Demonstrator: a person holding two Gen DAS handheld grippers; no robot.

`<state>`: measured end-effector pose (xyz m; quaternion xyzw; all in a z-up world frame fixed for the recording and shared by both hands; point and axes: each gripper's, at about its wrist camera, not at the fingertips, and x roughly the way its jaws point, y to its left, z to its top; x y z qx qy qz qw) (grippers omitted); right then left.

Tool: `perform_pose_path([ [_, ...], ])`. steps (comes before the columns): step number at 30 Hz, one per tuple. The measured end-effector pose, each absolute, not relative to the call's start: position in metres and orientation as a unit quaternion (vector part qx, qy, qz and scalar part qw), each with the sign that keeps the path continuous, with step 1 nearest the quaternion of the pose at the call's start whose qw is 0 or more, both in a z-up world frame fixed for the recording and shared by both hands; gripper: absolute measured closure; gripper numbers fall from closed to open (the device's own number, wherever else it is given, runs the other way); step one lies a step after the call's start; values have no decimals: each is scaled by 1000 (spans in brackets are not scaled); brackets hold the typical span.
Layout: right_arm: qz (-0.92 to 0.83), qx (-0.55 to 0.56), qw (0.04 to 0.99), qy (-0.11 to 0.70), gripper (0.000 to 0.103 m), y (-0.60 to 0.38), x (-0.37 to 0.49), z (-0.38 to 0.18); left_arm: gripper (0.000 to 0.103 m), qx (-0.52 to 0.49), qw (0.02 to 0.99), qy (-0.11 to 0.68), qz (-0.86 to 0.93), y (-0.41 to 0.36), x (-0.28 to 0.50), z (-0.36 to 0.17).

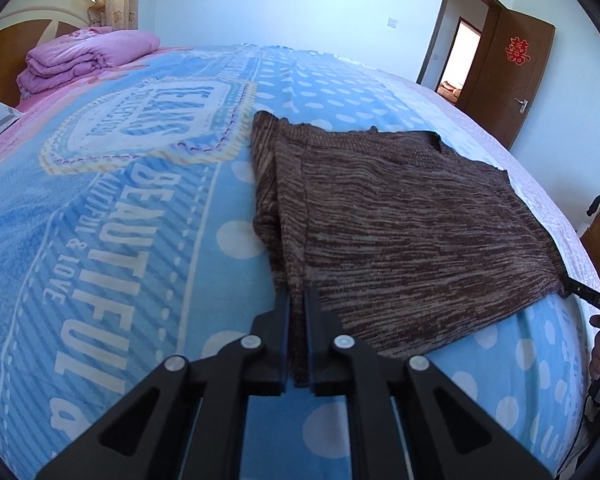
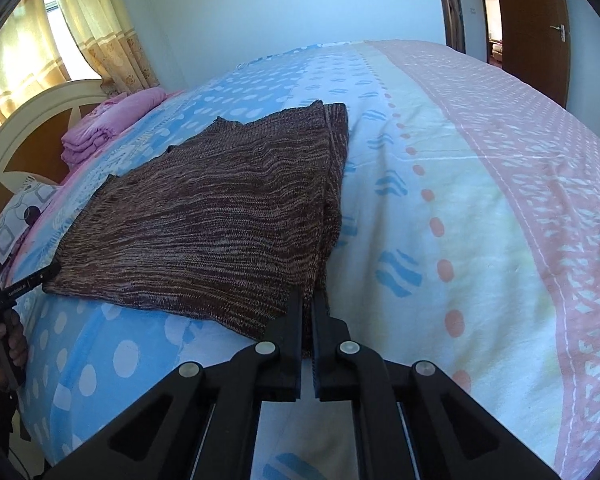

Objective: Fold small clothes

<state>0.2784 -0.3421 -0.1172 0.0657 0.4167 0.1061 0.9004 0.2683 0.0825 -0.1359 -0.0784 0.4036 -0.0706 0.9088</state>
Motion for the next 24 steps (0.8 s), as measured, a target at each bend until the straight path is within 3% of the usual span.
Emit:
perform_pose_path([
  [2, 94, 63, 907, 406, 91, -342, 273, -112, 84, -78, 909, 404, -63, 85, 263, -136],
  [5, 79, 52, 921, 378, 69, -338, 266, -99, 84, -64, 912, 400, -66, 82, 256, -137],
  [12, 137, 10, 921, 364, 67, -275, 277, -84, 84, -28, 915, 400, -47, 73, 253, -138],
  [18, 191, -38, 893, 407, 63, -204, 299, -114, 83, -26, 916, 398, -46, 73, 250, -139],
  [24, 174, -77, 897, 399, 61, -190, 286, -118, 83, -7, 918, 394, -39, 66, 246, -141],
])
